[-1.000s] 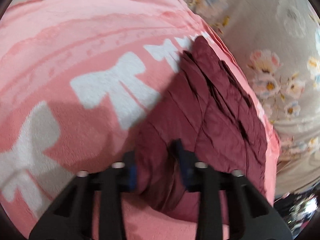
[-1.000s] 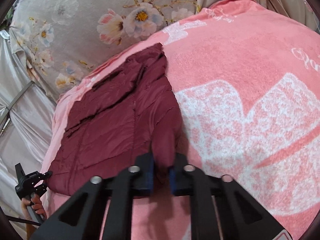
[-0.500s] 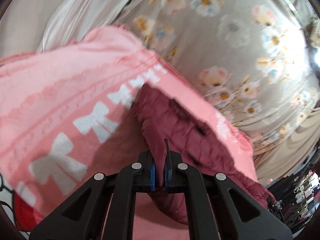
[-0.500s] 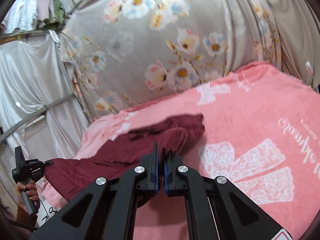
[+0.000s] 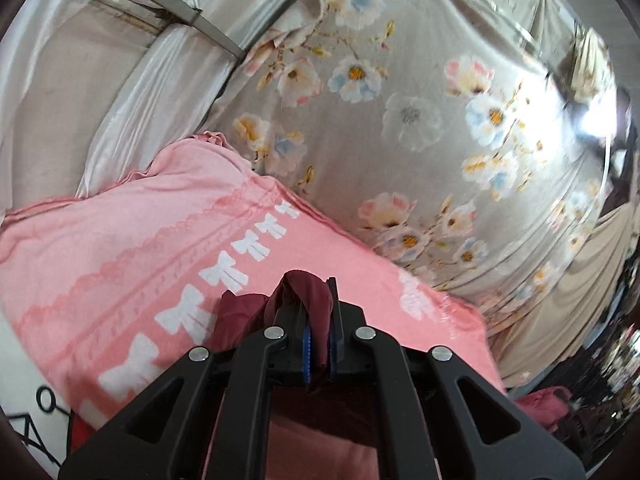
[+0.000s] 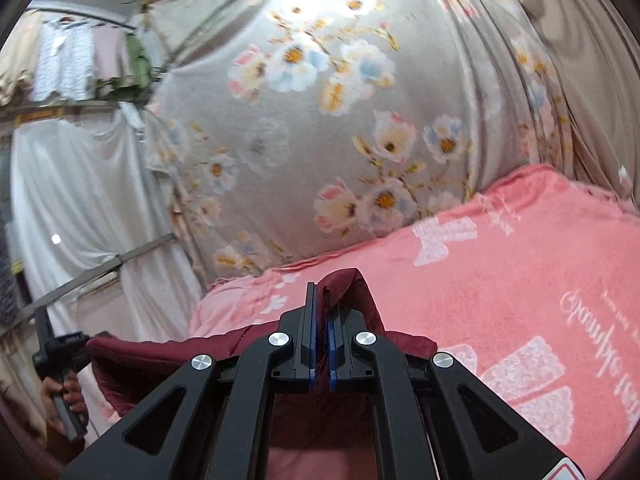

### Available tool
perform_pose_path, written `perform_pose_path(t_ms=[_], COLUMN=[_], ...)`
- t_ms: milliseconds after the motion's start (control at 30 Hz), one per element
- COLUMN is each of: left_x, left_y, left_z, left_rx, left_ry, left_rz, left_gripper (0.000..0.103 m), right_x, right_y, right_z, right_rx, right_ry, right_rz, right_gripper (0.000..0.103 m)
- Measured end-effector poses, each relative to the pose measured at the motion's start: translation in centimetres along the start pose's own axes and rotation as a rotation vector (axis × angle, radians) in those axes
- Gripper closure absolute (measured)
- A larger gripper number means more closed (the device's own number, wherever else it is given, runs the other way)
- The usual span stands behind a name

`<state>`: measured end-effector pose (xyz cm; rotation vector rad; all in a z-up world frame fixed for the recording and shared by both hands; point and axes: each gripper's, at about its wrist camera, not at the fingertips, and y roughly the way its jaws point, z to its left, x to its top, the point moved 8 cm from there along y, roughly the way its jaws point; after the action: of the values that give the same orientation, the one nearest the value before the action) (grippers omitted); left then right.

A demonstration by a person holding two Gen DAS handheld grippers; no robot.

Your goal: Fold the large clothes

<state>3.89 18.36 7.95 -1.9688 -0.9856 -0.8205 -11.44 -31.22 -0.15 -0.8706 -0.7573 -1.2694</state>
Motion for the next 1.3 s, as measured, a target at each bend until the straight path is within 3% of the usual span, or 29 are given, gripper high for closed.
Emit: perform_pose_path(t_ms=[100,233,467,667,867,1033,1100,1133,1167,1200,1233,1300], left_x=[-0.1,-0.7,-5.9,-8.9,-10.4,-10.2,-8.3,-6.9,-5.2,-3.1,-1.5,0.6], left_y=[6.2,14.6,26.2,29.8,31.5,31.6,30.1,29.0,27.7,26.1,25.0,24.2], left_z=[0.2,1.3,6.8,8.9,9.8,9.7,8.9,8.4,7.8,7.0,6.1,4.2], left_rx=[0.104,0.249,0.456,0.547,0.578,0.589,0.577,0.586,0.617,0.653,0.666,0.631], left_ry=[0.05,0.108,0.106,0.111,0.091,0.084,0.062,0.07,0.092,0.131,0.166,0.213], left_rz=[0.051,0.12,0.303,0.375,0.408,0.373,0.302,0.241,0.159,0.055,0.0,-0.018], left_gripper=[0.098,0.097,0.094,0.09,0.082,0.079,0.065,0.037,0.012,0.008,0.008,0.013], right_x=[-0.8,-3.1,-8.4,-11.4,-13.4,-12.0,-9.7,-8.6,-7.3,-5.9,-5.0,-4.0], right_y=[6.6,14.2,23.7,27.2,28.2,26.9,25.4,24.8,24.1,23.3,23.0,22.9], right_z=[-3.2,-6.0,-9.7,-11.7,-13.3,-12.9,-11.8,-11.4,-10.8,-9.8,-9.0,-6.6], right_rx=[-0.061,-0.183,-0.38,-0.468,-0.504,-0.478,-0.469,-0.475,-0.479,-0.469,-0.461,-0.416], right_ry=[0.075,0.058,-0.006,-0.018,0.009,0.058,0.061,0.056,0.045,0.026,0.013,-0.024], right_rz=[0.065,0.157,0.302,0.391,0.435,0.386,0.319,0.288,0.246,0.201,0.182,0.164], right_gripper=[0.099,0.099,0.099,0.099,0.098,0.09,0.078,0.07,0.068,0.068,0.068,0.068])
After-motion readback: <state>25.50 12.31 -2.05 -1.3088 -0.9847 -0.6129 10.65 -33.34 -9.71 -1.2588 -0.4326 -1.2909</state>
